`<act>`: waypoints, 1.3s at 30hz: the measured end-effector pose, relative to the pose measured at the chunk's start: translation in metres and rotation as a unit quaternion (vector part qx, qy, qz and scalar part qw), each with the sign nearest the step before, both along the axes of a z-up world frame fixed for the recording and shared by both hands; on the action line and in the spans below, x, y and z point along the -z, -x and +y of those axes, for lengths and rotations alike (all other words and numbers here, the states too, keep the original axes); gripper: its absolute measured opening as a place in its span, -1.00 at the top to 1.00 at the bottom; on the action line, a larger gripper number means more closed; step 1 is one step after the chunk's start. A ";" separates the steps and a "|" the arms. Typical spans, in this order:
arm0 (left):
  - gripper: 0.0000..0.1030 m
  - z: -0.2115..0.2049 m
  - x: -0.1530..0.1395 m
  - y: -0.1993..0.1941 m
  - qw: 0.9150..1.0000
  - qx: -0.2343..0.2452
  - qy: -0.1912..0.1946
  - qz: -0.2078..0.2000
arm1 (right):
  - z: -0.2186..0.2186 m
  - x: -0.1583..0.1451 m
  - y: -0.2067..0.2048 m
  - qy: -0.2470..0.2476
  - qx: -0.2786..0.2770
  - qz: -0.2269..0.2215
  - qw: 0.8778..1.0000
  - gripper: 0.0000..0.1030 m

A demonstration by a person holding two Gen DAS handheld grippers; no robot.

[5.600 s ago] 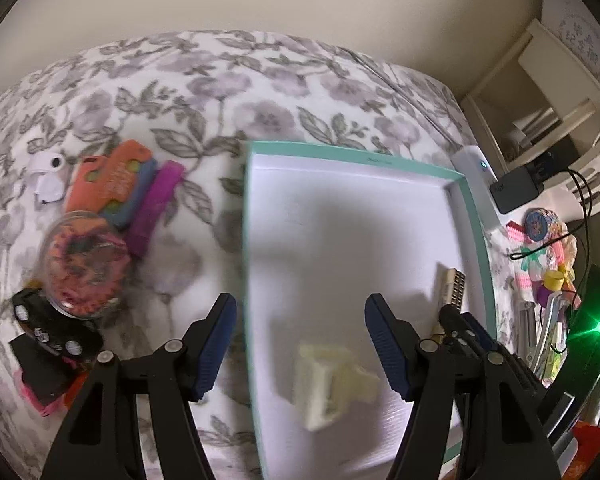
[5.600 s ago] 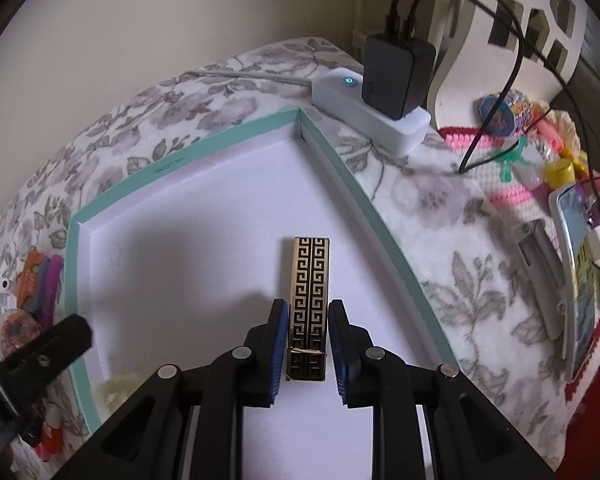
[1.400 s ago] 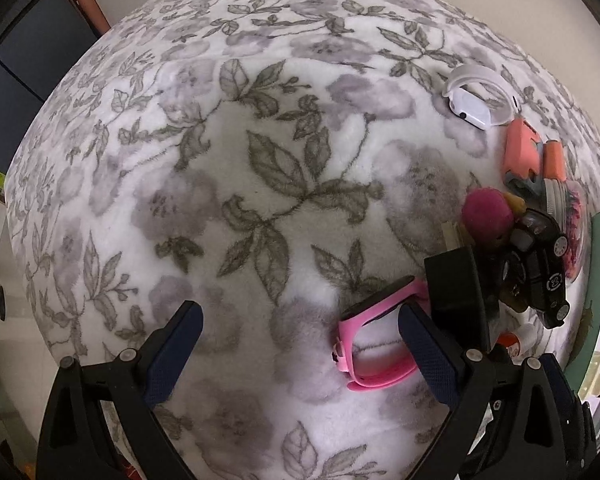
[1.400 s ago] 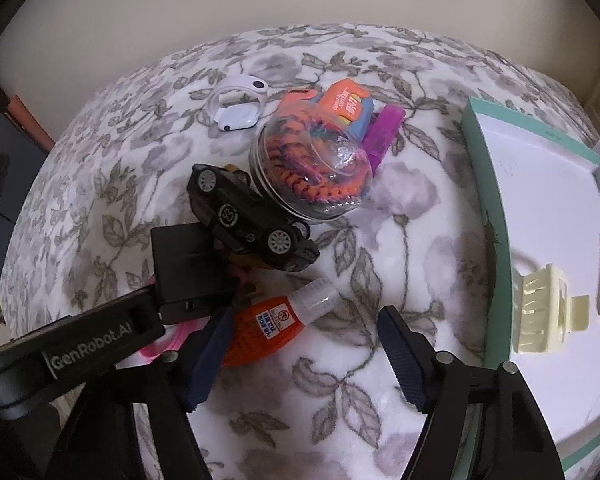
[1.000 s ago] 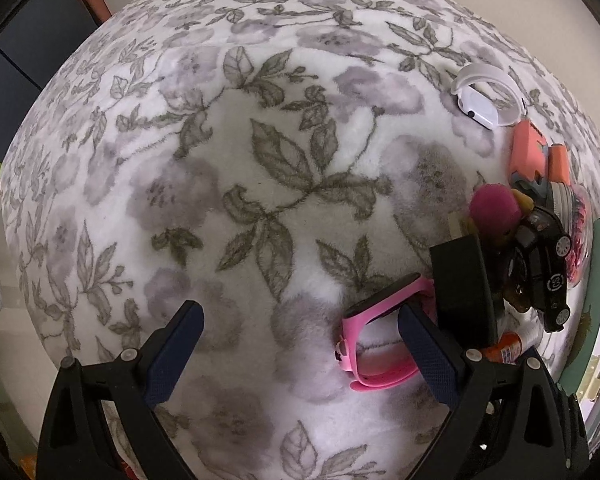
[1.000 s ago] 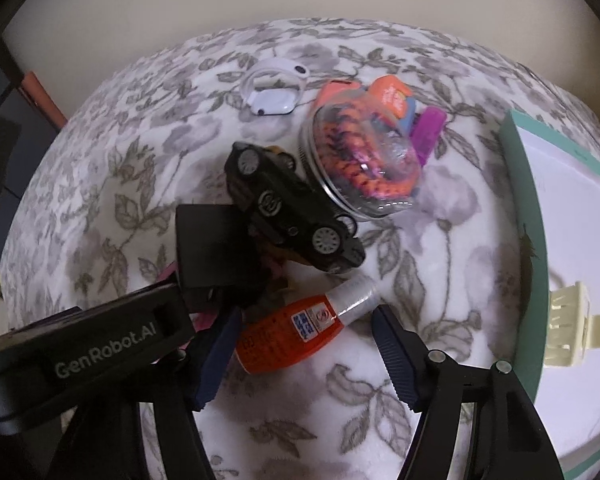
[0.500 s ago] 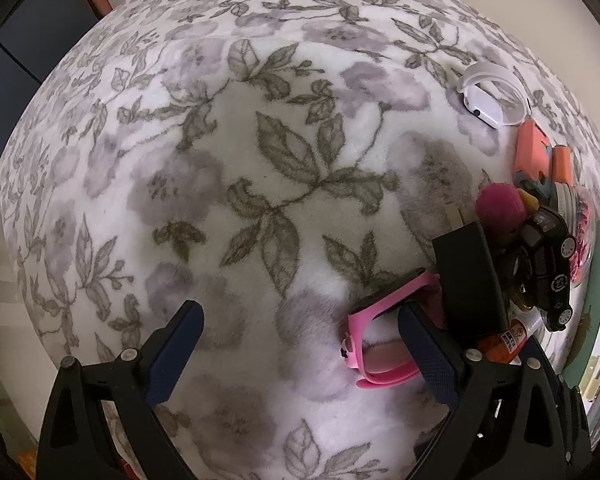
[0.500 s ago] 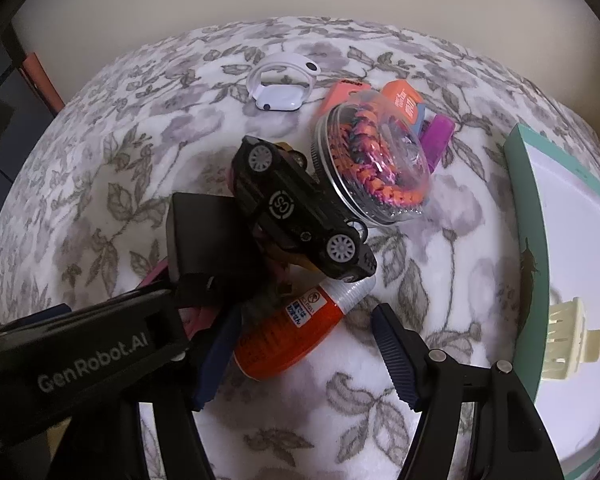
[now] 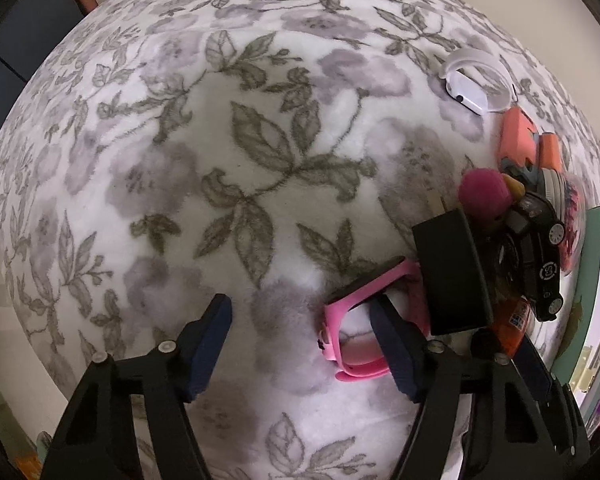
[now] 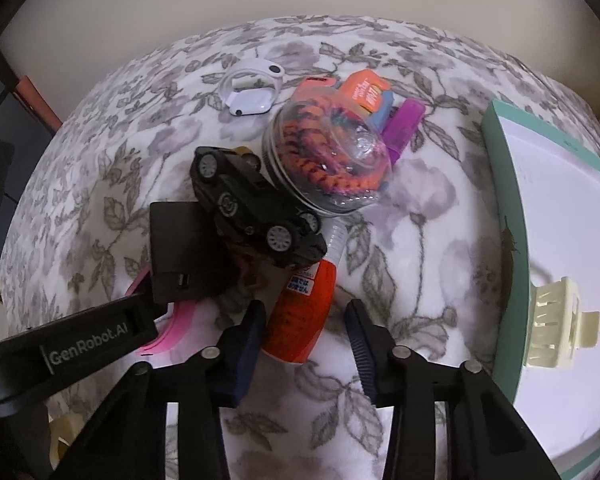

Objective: Organize rigid objects
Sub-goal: 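Grasp the red glue bottle with the right tool while the left tool grasps the pink watch band, then lift the glue bottle and pink band and carry them toward the tray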

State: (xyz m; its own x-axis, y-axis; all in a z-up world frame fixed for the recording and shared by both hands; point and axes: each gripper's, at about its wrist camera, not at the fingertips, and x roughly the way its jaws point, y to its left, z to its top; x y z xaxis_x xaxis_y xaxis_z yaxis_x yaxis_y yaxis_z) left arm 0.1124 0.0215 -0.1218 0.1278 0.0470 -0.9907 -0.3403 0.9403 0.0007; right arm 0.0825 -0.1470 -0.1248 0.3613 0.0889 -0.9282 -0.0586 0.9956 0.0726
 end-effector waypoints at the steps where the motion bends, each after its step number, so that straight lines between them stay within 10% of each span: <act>1: -0.34 -0.001 0.000 0.000 1.000 0.001 0.002 -0.001 | -0.002 0.000 -0.001 -0.005 0.003 0.001 1.000 0.18; 12: -0.21 -0.018 0.000 -0.006 1.000 0.019 -0.008 -0.009 | 0.004 0.001 0.000 0.006 0.007 -0.008 1.000 0.25; 21: 0.52 -0.036 -0.007 -0.008 0.999 0.044 0.003 -0.021 | -0.005 -0.001 0.010 0.002 0.006 0.002 1.000 0.38; 39: 0.73 -0.031 -0.010 0.012 0.999 0.033 0.032 -0.026 | -0.031 -0.007 0.035 -0.029 0.021 0.039 0.999 0.40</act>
